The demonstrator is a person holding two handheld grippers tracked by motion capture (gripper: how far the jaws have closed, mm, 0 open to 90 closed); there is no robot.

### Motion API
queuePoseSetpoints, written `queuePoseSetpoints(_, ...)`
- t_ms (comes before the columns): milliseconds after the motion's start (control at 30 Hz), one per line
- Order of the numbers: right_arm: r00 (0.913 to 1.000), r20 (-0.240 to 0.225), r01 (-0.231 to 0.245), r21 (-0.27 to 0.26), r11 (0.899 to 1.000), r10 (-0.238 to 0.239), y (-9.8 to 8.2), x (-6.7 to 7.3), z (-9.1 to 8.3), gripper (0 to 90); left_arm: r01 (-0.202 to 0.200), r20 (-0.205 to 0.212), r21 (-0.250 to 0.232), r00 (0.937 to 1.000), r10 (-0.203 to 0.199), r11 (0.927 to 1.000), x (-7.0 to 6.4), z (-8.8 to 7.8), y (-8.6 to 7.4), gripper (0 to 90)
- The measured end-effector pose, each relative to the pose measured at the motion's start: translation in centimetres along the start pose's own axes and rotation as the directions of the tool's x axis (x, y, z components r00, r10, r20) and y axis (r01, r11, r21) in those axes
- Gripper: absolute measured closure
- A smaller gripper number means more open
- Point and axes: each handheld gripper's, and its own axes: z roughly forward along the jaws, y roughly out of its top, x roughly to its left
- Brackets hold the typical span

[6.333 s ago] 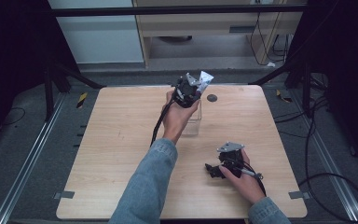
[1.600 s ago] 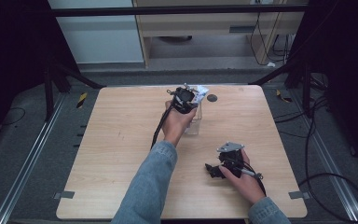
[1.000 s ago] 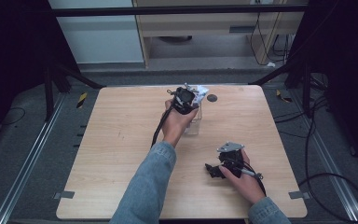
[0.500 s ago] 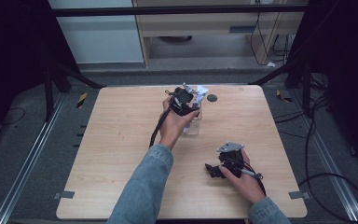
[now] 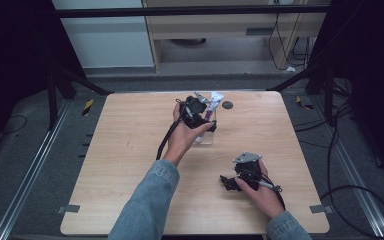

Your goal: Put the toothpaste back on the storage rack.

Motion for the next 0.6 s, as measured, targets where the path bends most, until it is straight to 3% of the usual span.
queuePoseSetpoints(433,1.0,0.0,-0.001,0.0,1.0,0.001,0.0,0.0,0.0,0.4,-0.008,0.008,-0.012,0.9999,0.008,0.9999,-0.4,-1.1,-0.5,3.6)
queuePoseSetpoints(600,1.0,0.0,-0.001,0.0,1.0,0.001,0.0,0.0,0.0,0.4,-0.03,0.011,-0.009,0.9995,0.03,0.9995,-0.8,-1.5,-0.8,4.2)
